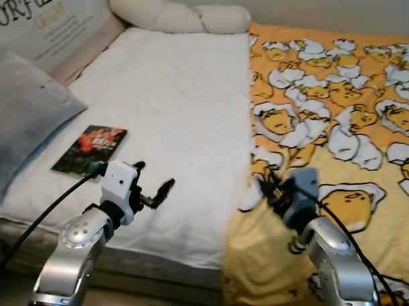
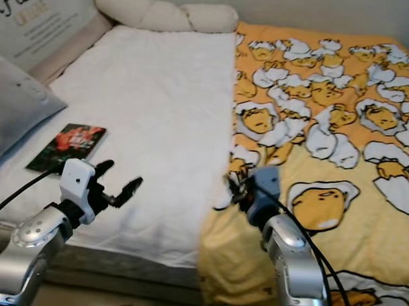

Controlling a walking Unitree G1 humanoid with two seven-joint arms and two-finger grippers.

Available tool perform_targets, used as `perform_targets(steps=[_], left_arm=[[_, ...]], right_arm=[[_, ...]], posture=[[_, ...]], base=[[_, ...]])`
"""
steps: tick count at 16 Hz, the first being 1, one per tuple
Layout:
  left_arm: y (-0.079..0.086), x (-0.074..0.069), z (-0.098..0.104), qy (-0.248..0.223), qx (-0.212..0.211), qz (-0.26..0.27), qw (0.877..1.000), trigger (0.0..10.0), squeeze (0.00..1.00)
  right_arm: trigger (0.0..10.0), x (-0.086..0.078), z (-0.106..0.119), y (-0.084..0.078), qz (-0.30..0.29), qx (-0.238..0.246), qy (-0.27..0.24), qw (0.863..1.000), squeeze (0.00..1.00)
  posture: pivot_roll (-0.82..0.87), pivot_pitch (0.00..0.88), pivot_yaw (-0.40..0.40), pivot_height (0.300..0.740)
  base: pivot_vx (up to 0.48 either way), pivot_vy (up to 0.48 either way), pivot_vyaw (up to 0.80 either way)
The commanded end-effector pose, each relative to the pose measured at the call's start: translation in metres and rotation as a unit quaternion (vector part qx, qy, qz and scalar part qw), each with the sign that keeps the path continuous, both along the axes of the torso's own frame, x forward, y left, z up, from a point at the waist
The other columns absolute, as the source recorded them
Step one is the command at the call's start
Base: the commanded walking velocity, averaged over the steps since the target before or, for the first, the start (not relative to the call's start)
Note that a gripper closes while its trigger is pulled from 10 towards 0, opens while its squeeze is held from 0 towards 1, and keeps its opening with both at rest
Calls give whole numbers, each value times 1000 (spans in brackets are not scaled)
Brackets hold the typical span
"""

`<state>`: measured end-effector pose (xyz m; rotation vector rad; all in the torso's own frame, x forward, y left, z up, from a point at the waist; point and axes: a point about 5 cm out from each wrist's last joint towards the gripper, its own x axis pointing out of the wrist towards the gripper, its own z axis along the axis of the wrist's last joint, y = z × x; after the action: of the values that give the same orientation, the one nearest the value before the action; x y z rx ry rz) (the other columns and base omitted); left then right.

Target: Clean up the room

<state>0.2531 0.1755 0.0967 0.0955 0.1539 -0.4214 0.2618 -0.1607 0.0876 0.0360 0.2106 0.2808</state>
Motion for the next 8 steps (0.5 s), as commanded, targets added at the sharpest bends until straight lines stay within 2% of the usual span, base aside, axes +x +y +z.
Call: perform_targets(steps=[1, 3, 6, 8], left_arm=[[-4, -2, -3, 2, 6, 18, 1000, 10000, 0], [-4, -2, -6, 2, 10, 46, 999, 10000, 0], [-2, 1, -4, -3, 9, 69, 998, 10000, 0], [-3, 2, -4, -5, 9, 76, 997, 10000, 0]], right_arm=[[10000, -3, 1, -14, -61, -20, -12, 998, 0], [10000, -9, -3, -14, -92, -27, -21, 995, 0], [10000, -11, -8, -11, -106, -31, -18, 994, 0], [10000, -12, -16, -13, -125, -53, 0, 991, 0]], posture=[[-13, 0, 38, 740], [-9, 0, 25, 740], [-7, 0, 18, 740], [-7, 0, 17, 740]], base=[[0, -480, 0], [0, -480, 0], [0, -480, 0], [0, -480, 0]])
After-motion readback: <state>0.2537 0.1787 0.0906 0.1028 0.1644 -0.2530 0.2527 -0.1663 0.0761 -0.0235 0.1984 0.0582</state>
